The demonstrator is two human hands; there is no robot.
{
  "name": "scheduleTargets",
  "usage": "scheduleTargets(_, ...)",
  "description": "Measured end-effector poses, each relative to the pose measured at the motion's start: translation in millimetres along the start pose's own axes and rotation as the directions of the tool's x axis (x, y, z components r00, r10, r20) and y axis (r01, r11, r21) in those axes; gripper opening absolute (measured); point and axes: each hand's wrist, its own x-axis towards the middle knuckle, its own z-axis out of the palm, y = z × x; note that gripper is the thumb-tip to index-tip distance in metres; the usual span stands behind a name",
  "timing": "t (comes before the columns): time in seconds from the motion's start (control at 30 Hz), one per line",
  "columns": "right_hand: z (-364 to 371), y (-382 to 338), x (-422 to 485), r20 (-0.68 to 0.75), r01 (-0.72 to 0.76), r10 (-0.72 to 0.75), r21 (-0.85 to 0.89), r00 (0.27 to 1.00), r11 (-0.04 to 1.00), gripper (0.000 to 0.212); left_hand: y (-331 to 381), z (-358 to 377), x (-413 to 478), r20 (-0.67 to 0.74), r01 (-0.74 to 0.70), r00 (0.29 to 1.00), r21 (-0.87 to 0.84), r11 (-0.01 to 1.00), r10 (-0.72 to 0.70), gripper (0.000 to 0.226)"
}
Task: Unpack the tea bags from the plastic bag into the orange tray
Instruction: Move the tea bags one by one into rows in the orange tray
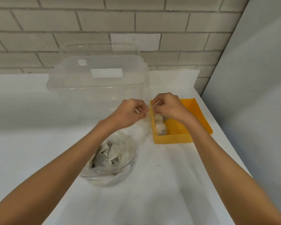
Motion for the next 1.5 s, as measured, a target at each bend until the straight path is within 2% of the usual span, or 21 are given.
scheduleTargets(0.13, 29, -35, -19, 0.136, 0.104, -0.11, 0.047, 0.985, 0.993, 0.012, -23, -16, -40, -0.003, 0.087, 0.996, -0.015, 0.996, -0.087, 0.008)
scheduleTargets(0.3, 69, -54, -40, 0.311, 0.192, -0.203, 0.064, 0.928, 0.979, 0.008, -49, -28, -84, -0.022, 0.204, 0.979, -0.021, 0.979, -0.205, 0.008)
scheduleTargets(0.43, 102, -59, -51, 0.416, 0.249, -0.234, 0.019, 0.879, 0.968, 0.015, -64, -30, -109, -0.027, 0.262, 0.965, 0.038, 0.964, -0.262, 0.015)
scheduleTargets(0.53, 127, -58, -50, 0.423, 0.324, -0.267, -0.068, 0.866, 0.944, 0.021, -74, -25, -117, -0.069, 0.312, 0.949, 0.094, 0.945, -0.307, 0.023)
scheduleTargets(0.63, 145, -55, -45, 0.444, 0.422, -0.267, -0.299, 0.855, 0.856, 0.029, -82, -20, -120, -0.103, 0.357, 0.931, 0.075, 0.931, -0.349, 0.025)
scheduleTargets(0.7, 152, -53, -44, 0.449, 0.445, -0.266, -0.359, 0.853, 0.82, 0.029, -84, -17, -121, -0.127, 0.379, 0.92, 0.048, 0.924, -0.37, 0.028)
scheduleTargets(0.83, 151, -50, -41, 0.396, 0.387, -0.265, -0.269, 0.879, 0.882, 0.023, -85, -12, -124, -0.157, 0.4, 0.904, -0.018, 0.916, -0.398, 0.028)
scheduleTargets(0.97, 139, -47, -37, 0.32, 0.314, -0.28, -0.061, 0.905, 0.947, 0.012, -82, -13, -124, -0.114, 0.386, 0.912, -0.077, 0.919, -0.393, 0.028)
scheduleTargets(1.1, 115, -57, -40, 0.251, 0.279, -0.303, 0.129, 0.919, 0.952, 0.006, -74, -12, -125, -0.165, 0.338, 0.917, -0.161, 0.927, -0.363, 0.009)
scheduleTargets(1.17, 104, -61, -43, 0.21, 0.213, -0.267, 0.249, 0.941, 0.945, 0.005, -70, -13, -127, -0.154, 0.317, 0.904, -0.387, 0.866, -0.4, 0.002)
scheduleTargets(1.27, 96, -64, -44, 0.221, 0.083, -0.178, 0.38, 0.959, 0.921, 0.015, -63, -11, -127, -0.087, 0.25, 0.883, -0.745, 0.618, -0.462, 0.017)
scheduleTargets(1.37, 95, -64, -44, 0.232, 0.055, -0.162, 0.409, 0.959, 0.911, 0.01, -58, -6, -124, -0.052, 0.212, 0.873, -0.856, 0.472, -0.485, 0.03)
scheduleTargets(1.5, 95, -65, -46, 0.198, 0.084, -0.176, 0.403, 0.964, 0.911, 0.006, -56, -2, -122, -0.022, 0.209, 0.889, -0.869, 0.449, -0.458, 0.041)
